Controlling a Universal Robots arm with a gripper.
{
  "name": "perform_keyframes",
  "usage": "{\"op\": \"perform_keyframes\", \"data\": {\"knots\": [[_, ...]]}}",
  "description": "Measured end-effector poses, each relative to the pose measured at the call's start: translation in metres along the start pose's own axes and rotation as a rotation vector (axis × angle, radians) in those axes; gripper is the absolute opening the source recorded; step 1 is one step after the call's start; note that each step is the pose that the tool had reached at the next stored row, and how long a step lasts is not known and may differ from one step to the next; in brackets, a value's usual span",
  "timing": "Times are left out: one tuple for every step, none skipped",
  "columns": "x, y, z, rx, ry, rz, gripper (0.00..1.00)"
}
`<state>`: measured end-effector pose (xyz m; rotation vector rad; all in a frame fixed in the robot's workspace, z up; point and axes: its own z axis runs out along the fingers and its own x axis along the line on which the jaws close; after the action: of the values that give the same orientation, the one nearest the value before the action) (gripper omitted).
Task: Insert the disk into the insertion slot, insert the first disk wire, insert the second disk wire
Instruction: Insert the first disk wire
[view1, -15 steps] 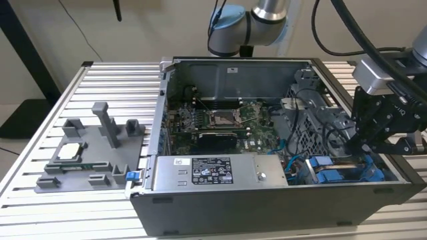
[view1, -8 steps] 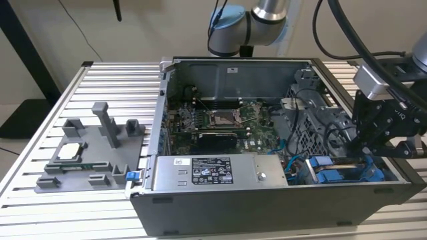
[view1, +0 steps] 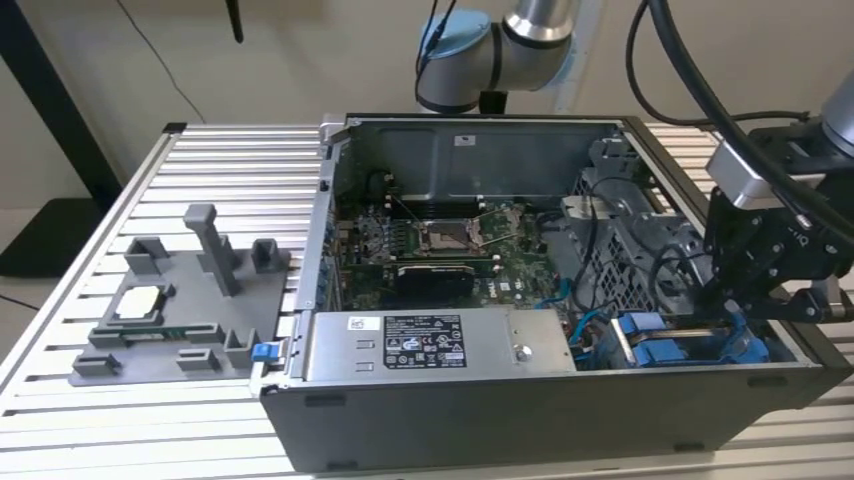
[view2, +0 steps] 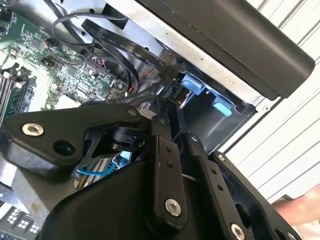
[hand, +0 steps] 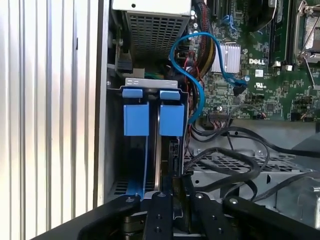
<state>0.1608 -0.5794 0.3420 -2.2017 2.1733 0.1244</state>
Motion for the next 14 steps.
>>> {"op": "perform_keyframes", "data": {"knots": [[0.0001, -0.0002, 0.0006, 0.0, 0.0, 0.0, 0.0], [0.0001, -0.0003, 0.001, 0.0, 0.0004, 0.0, 0.0], [0.0001, -0.0004, 0.0013, 0.0, 0.0005, 0.0, 0.0], [0.0002, -0.0005, 0.0014, 0.0, 0.0004, 0.0, 0.0], [0.0002, -0.0005, 0.0015, 0.0, 0.0002, 0.0, 0.0], [0.0002, -0.0006, 0.0017, 0.0, 0.0001, 0.0, 0.0], [0.0002, -0.0008, 0.0018, 0.0, 0.0, 0.0, 0.0], [0.0002, -0.0011, 0.0018, -0.0001, 0.0, 0.0, 0.0], [0.0002, -0.0015, 0.0018, -0.0001, 0.0, -0.002, 0.0], [0.0002, -0.0019, 0.0018, -0.0002, 0.0, -0.002, 0.0], [0.0002, -0.0023, 0.0018, -0.0003, 0.0, -0.003, 0.0], [0.0002, -0.0024, 0.0018, -0.0002, 0.0, -0.003, 0.0], [0.0002, -0.0024, 0.0018, -0.0003, -0.0001, -0.003, 0.0], [0.0001, -0.0024, 0.0019, -0.0003, -0.0002, -0.003, 0.0]]}}
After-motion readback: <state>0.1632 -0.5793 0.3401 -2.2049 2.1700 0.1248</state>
